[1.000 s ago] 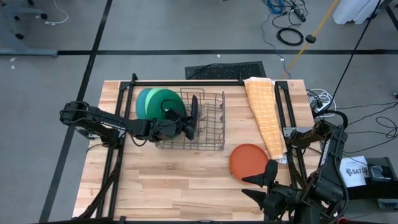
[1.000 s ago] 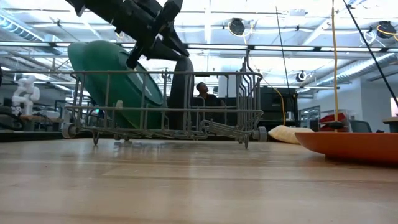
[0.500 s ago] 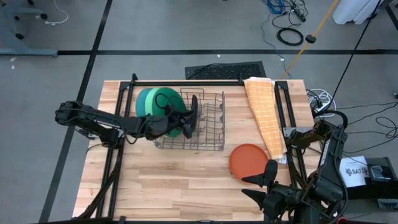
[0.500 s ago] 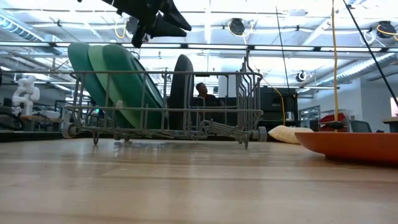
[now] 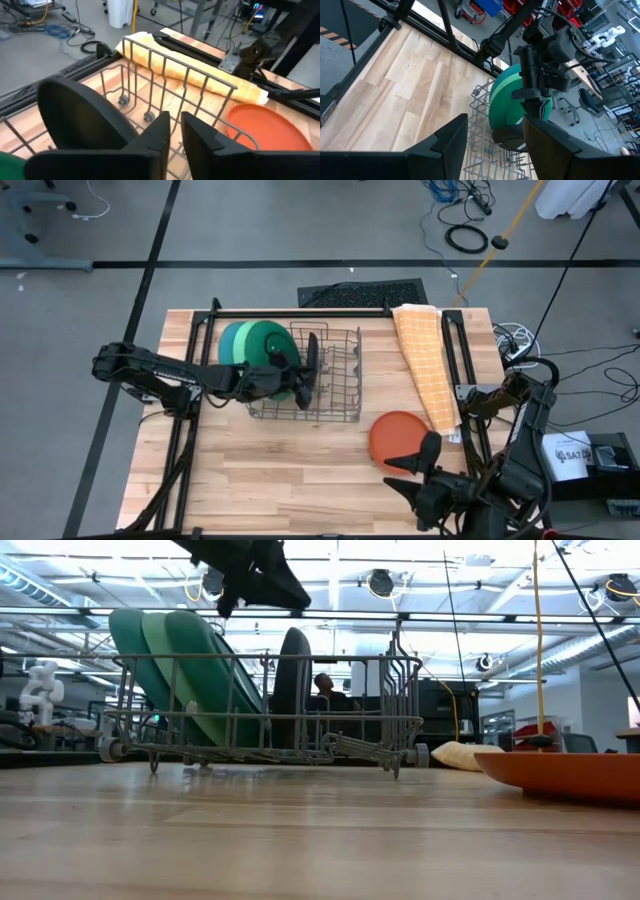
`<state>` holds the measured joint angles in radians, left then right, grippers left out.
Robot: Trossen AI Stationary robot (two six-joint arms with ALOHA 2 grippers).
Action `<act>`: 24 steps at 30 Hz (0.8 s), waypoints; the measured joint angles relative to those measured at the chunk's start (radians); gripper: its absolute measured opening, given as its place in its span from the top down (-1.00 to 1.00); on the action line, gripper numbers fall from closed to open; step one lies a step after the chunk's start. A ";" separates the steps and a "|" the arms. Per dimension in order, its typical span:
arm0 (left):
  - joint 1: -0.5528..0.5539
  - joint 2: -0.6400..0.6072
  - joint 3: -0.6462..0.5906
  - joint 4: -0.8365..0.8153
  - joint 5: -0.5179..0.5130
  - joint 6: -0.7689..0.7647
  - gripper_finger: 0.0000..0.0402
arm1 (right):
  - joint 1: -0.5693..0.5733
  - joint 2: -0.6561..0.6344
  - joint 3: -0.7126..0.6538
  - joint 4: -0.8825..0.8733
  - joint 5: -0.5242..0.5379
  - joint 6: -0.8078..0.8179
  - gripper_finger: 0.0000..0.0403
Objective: Sort dishes
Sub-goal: Adjust the black plate
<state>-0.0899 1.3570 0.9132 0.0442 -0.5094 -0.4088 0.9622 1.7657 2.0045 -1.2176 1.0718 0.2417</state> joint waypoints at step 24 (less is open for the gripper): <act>-0.055 0.021 0.186 -0.162 -0.008 0.403 0.96 | -0.007 0.000 0.000 -0.007 0.000 0.001 0.09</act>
<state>-0.1446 1.3783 1.0992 -0.1176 -0.5176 -0.0059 0.9550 1.7657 2.0045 -1.2246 1.0718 0.2428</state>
